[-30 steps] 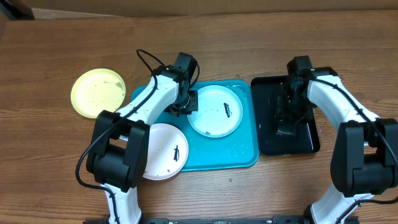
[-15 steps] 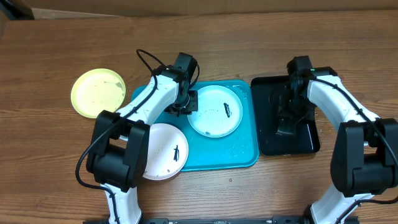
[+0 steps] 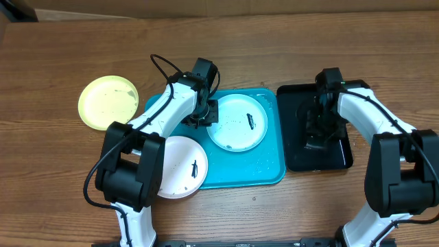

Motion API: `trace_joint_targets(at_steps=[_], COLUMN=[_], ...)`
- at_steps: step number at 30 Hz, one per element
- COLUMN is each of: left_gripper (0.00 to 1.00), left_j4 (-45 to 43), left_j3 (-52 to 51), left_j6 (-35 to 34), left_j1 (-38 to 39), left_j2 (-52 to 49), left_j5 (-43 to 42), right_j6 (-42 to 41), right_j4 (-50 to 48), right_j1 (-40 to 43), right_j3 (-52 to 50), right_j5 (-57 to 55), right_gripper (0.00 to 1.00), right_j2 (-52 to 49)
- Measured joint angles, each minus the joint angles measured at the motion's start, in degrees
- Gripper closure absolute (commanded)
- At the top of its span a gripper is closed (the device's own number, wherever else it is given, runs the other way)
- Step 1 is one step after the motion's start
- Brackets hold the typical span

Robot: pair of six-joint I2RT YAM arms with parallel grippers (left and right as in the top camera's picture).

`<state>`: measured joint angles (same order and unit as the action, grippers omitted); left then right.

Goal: Clean dirty plates on tray and stack at the side
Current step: 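Grasp the green sponge in the black tray with right gripper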

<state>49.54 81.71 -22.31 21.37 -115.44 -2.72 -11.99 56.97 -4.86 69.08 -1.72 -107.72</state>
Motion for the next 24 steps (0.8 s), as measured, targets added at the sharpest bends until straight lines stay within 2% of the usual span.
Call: trace_joint_targets(at_steps=[8,9,10,13,21,24], left_gripper=[0.78,0.78,0.78,0.75,0.74,0.77], left_j4=[-0.1,-0.1,-0.1,-0.5,-1.8,-1.8], left_j3=[0.0,0.0,0.0,0.0,0.0,0.0], left_j6=[0.0,0.0,0.0,0.0,0.0,0.0], left_j1=[0.0,0.0,0.0,0.0,0.0,0.0], left_j2=[0.0,0.0,0.0,0.0,0.0,0.0], left_j5=[0.0,0.0,0.0,0.0,1.2,1.9], right_j6=[0.0,0.0,0.0,-0.2,0.0,0.0], right_j4=[0.3,0.3,0.2,0.3,0.5,0.5], right_j1=[0.0,0.0,0.0,0.0,0.0,0.0], right_j3=[0.3,0.3,0.3,0.3,0.3,0.3], right_j5=[0.0,0.0,0.0,0.0,0.0,0.0], right_gripper=[0.63,0.68,0.79,0.96,0.96,0.96], right_j2=[0.0,0.0,0.0,0.0,0.0,0.0])
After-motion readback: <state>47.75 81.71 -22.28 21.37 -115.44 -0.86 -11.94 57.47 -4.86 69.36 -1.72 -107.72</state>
